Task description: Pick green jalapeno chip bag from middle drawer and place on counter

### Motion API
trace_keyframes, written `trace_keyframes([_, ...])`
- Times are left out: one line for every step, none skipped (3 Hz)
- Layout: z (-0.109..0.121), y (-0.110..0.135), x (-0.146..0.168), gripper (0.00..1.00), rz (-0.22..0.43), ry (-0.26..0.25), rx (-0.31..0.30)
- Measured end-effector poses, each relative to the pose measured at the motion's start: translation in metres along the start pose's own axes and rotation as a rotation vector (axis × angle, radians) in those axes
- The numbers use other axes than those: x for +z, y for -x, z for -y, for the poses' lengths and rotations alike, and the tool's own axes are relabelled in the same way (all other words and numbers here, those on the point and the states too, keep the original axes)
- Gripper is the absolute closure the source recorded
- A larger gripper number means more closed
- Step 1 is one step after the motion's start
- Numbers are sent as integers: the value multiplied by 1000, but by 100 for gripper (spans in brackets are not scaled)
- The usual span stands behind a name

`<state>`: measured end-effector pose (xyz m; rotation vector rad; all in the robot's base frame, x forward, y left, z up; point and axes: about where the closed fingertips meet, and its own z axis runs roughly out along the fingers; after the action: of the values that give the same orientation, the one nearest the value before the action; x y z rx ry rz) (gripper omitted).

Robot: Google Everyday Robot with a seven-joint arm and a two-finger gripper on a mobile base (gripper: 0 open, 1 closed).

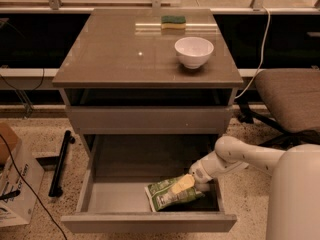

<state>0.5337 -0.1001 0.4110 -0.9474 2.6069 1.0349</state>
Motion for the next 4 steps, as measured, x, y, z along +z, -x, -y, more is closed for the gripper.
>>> trace_keyframes([1, -7, 11, 19, -3, 14, 24])
trace_keyframes([-3, -9, 13, 42, -8, 6, 22])
trace_keyframes([-6, -9, 12, 65, -10, -3, 20])
trace_keyframes([-13, -5, 5, 89, 23, -11, 15])
